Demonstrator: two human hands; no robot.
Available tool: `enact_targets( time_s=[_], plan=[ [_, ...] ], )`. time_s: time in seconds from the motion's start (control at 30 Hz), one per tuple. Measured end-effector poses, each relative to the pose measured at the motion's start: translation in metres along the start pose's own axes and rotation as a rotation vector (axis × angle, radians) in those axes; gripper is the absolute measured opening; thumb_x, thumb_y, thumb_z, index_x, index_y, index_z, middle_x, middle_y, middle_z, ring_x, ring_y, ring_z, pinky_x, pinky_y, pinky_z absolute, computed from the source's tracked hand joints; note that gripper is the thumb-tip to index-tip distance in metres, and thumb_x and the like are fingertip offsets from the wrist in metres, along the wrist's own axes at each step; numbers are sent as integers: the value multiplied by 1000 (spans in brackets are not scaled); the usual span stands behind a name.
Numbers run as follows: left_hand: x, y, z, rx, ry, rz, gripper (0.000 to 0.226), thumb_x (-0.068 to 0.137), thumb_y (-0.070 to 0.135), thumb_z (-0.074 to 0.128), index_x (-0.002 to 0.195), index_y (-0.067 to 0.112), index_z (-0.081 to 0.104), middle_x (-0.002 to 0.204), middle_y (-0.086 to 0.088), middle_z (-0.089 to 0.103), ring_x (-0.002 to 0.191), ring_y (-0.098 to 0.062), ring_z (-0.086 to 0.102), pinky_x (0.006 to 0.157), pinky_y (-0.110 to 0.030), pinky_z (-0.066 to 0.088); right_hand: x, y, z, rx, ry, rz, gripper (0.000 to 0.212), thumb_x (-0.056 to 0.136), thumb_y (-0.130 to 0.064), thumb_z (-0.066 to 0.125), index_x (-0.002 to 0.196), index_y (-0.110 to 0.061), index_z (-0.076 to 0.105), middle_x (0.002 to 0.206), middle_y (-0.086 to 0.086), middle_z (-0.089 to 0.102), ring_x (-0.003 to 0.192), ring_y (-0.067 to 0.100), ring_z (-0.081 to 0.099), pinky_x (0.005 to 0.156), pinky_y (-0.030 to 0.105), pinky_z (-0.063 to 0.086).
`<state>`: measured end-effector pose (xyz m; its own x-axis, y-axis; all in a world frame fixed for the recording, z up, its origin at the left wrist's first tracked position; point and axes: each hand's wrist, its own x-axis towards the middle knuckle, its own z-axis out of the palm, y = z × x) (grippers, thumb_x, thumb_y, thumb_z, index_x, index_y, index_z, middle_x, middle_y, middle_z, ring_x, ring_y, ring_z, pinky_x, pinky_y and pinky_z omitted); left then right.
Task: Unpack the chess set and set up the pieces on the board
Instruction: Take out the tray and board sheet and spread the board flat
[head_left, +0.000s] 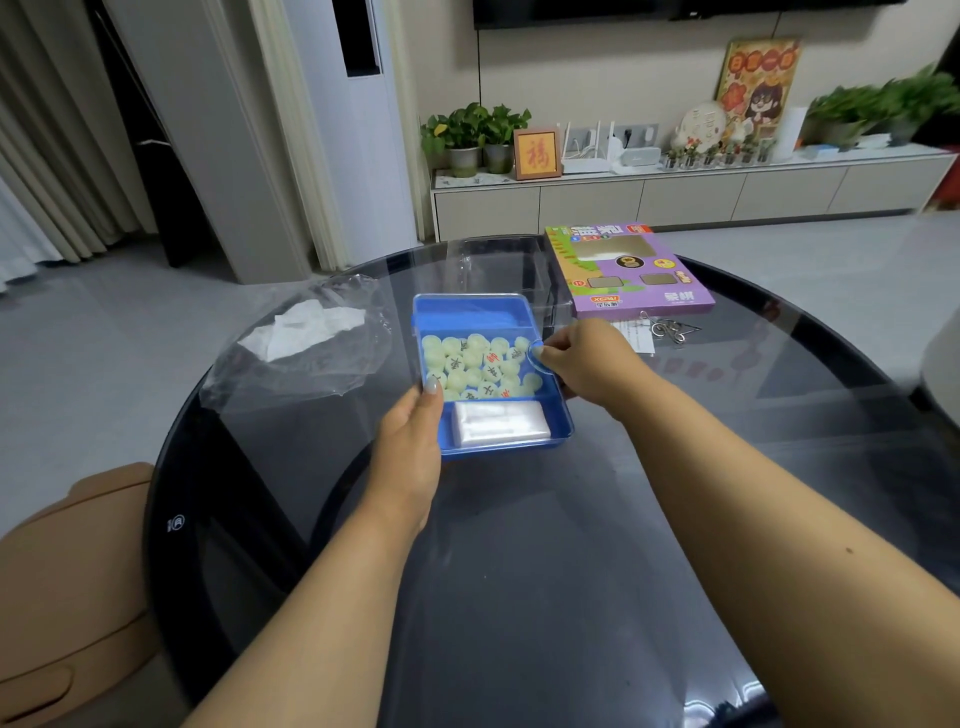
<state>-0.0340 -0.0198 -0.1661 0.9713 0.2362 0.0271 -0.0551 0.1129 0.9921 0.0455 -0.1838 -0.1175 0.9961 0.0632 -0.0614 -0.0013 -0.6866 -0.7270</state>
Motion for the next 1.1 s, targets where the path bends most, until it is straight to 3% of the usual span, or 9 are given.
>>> enact_targets(
  time_s=[0.17, 0.33, 0.47, 0.7, 0.8, 0.87, 0.97, 1.03, 1.1],
  plan=[
    [0, -2, 0, 12, -8, -5, 32, 102, 30, 42, 121, 16, 63, 114, 2, 70, 110, -16, 64, 103, -45, 45, 5, -6, 2, -199, 45, -1, 31, 94, -27, 52, 70, -7, 57, 66, 7, 56, 59, 20, 53, 44, 23, 34],
    [0, -4, 1, 43, -20, -22, 31, 102, 31, 42, 121, 19, 63, 113, 3, 71, 107, -15, 65, 101, -46, 47, -1, -14, 5, -402, 36, -29, 17, 95, -16, 44, 88, -4, 54, 76, 10, 49, 74, 26, 48, 63, 33, 37],
    [1, -3, -2, 10, -8, -31, 32, 102, 31, 41, 121, 16, 62, 114, 2, 70, 109, -16, 65, 103, -47, 45, -1, -8, 2, -381, 71, -78, 28, 95, -15, 39, 103, 2, 60, 89, 16, 53, 92, 36, 58, 68, 33, 36],
    [-1, 1, -1, -73, -10, -63, 32, 103, 29, 38, 118, 12, 61, 111, -4, 71, 101, -16, 68, 90, -35, 53, 3, 8, 7, -6, 152, 6, 29, 89, -12, 41, 89, 9, 61, 83, 28, 63, 78, 40, 62, 69, 41, 52],
    [-2, 3, 0, -86, -24, -68, 31, 103, 30, 38, 116, 16, 62, 109, -3, 72, 97, -16, 69, 83, -32, 55, -3, 13, 12, 310, 116, 79, 36, 98, -22, 42, 97, 8, 62, 92, 25, 66, 75, 30, 62, 66, 38, 53],
    [-1, 2, 0, -77, -37, -54, 31, 101, 34, 40, 128, 24, 53, 116, 3, 69, 101, -13, 67, 83, -31, 54, -6, 15, 12, 528, 116, 134, 35, 99, -24, 44, 91, 3, 64, 92, 23, 68, 73, 25, 63, 60, 33, 54],
    [2, -4, -4, -5, -70, -34, 69, 88, 55, 55, 148, 36, 26, 139, 14, 52, 123, -8, 53, 106, -38, 41, -9, 18, 14, 629, 154, 154, 32, 98, -23, 48, 75, -7, 63, 84, 17, 69, 71, 26, 65, 54, 29, 50],
    [0, -4, -6, 85, -157, -10, 91, 72, 66, 65, 148, 38, 24, 143, 20, 46, 130, -4, 45, 113, -38, 32, -11, 21, 16, 659, 177, 165, 32, 97, -23, 49, 71, -10, 62, 82, 14, 69, 72, 28, 66, 56, 31, 50],
    [-2, -4, -6, 173, -262, 48, 95, 67, 53, 77, 147, 34, 29, 138, 19, 51, 126, -1, 49, 108, -28, 38, -13, 22, 19, 712, 177, 191, 29, 97, -23, 49, 74, -10, 61, 83, 11, 70, 75, 26, 68, 60, 34, 52]
  ],
)
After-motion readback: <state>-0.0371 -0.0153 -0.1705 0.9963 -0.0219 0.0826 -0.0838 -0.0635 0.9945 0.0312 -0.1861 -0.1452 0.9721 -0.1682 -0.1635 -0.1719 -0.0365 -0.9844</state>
